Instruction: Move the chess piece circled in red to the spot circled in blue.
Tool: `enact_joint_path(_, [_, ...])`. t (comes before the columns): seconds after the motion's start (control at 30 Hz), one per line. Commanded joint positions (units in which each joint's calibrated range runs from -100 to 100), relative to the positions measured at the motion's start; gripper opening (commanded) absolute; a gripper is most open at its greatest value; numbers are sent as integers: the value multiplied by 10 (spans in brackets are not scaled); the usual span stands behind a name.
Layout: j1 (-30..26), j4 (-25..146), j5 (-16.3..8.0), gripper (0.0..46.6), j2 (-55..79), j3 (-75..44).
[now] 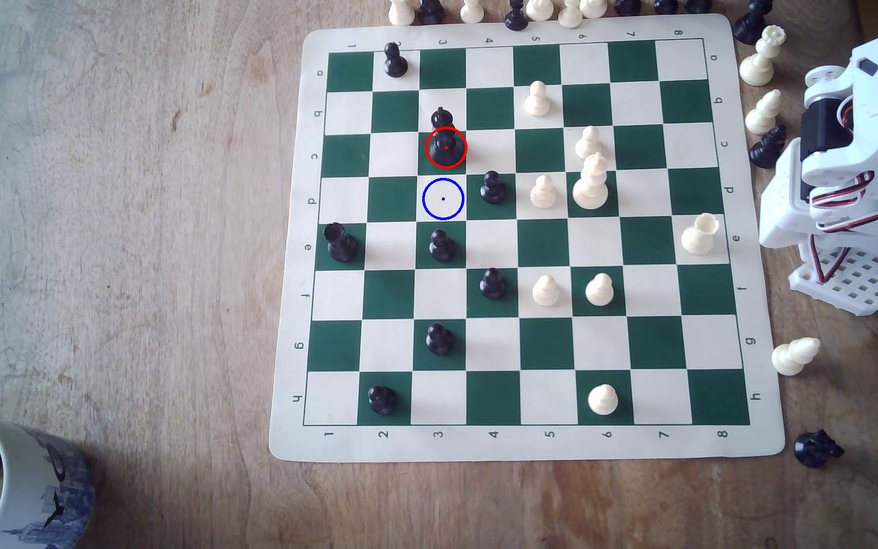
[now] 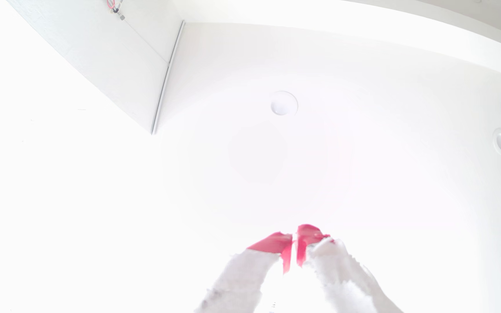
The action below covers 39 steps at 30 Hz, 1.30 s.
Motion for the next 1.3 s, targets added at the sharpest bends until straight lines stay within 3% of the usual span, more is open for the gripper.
enact_joint_path(0.0, [14,-7,1,2,0,13])
enact_joint_path(0.23, [40,112,-1,2,-1,-9])
enact_joint_path(0.4, [54,421,-1,2,-1,-67])
enact_joint_path(0.57, [108,533,-1,2,-1,-88])
enact_joint_path(0.93, [130,927,-2,2,0,-179])
enact_joint_path(1.1, [123,999,-3,2,22,-219])
enact_joint_path(1.2, [119,1081,5,2,58,-253])
enact_joint_path(1.27, [125,1117,29,3,108,-288])
